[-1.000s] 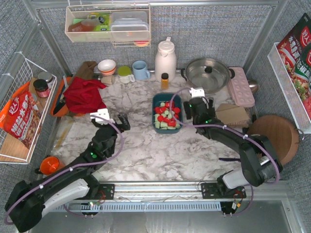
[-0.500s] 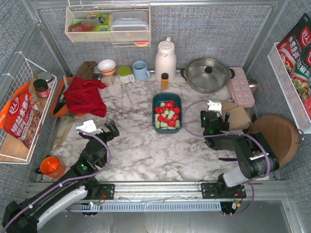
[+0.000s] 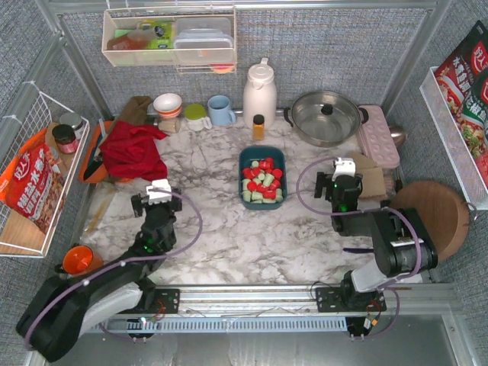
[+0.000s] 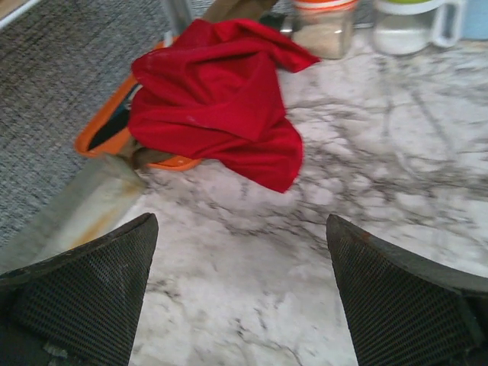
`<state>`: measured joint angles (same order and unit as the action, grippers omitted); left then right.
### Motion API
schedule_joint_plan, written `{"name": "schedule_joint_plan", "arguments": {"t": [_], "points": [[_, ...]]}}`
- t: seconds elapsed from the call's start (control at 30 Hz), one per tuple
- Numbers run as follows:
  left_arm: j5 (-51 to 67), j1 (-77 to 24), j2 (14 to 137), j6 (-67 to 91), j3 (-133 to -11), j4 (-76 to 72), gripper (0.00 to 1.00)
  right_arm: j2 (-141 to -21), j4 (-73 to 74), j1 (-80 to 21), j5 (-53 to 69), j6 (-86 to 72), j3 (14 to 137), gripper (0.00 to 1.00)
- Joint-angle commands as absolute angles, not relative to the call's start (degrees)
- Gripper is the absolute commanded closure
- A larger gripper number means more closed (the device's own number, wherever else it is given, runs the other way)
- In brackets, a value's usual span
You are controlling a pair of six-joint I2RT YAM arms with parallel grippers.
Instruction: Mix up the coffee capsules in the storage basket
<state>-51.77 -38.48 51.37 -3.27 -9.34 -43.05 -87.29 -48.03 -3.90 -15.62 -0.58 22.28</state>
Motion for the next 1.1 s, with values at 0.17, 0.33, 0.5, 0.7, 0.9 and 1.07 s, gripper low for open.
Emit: {"name": "schedule_joint_plan", "arguments": {"t": [0.17,0.33,0.5,0.7,0.9,1.07], "points": [[-46.6,-22.67,77.58,-6.87,-9.41,-69.19,0.0,-87.2,-46.21,-2.82,-12.66,-2.74,23.29,0.01],[-39.03,-20.83,89.6,-15.19,-14.13,-77.75,0.0,-87.21,-46.3,-2.83,-12.66,-2.72,23.29,0.01],[-32.77,-14.96,90.97,-11.54,-16.54,-75.86,0.0,-87.21,-46.32,-2.82,-12.66,-2.73,23.26,0.01],[-15.57,3.82,89.99,8.79,-2.28,-97.0,0.0,-87.23,-46.29,-2.82,-12.66,-2.72,23.38,0.01],[-15.27,5.9,90.55,10.31,-4.4,-94.38,0.01,-87.24,-46.17,-2.81,-12.66,-2.72,23.38,0.01],[-14.37,4.71,89.35,8.16,-12.5,-77.47,0.01,-87.3,-46.2,-2.81,-12.61,-2.77,23.46,0.01]]}}
